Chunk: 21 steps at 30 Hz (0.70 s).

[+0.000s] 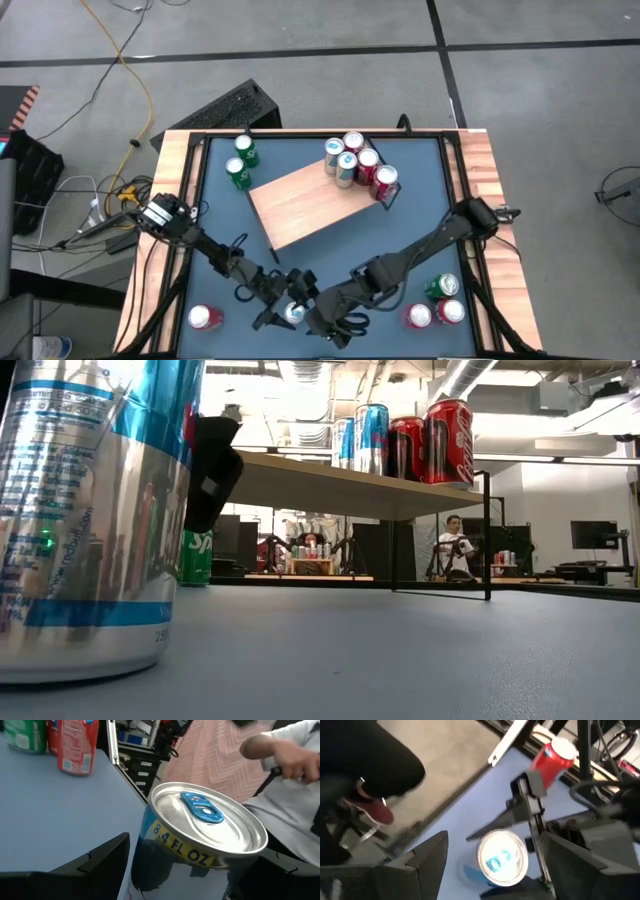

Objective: Place canned beverage on shelf
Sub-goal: Put the blue soda can on the shelf aligned with the other blue soda cans

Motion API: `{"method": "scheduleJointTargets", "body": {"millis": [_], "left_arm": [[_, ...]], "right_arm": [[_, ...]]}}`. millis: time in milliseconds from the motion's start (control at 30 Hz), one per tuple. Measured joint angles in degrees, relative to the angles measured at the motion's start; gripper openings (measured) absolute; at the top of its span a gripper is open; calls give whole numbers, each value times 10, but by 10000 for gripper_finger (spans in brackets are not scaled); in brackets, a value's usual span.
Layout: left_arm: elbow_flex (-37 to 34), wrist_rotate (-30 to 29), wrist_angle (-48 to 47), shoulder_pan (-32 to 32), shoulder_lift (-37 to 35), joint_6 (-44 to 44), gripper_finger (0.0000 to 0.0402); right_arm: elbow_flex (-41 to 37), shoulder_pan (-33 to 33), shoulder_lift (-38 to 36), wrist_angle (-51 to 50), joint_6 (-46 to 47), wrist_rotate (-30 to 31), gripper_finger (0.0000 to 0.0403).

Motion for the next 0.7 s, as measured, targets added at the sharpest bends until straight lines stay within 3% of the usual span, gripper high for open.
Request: {"method": "scheduleJointTargets", "body": {"millis": [333,700], "left_arm": [[0,63,1,4,0,-69,303],[0,11,-12,4,0,-60,303]], "right_arm": [[0,-4,22,12,0,-5,308],[0,-4,22,7,11,0,308]]}}
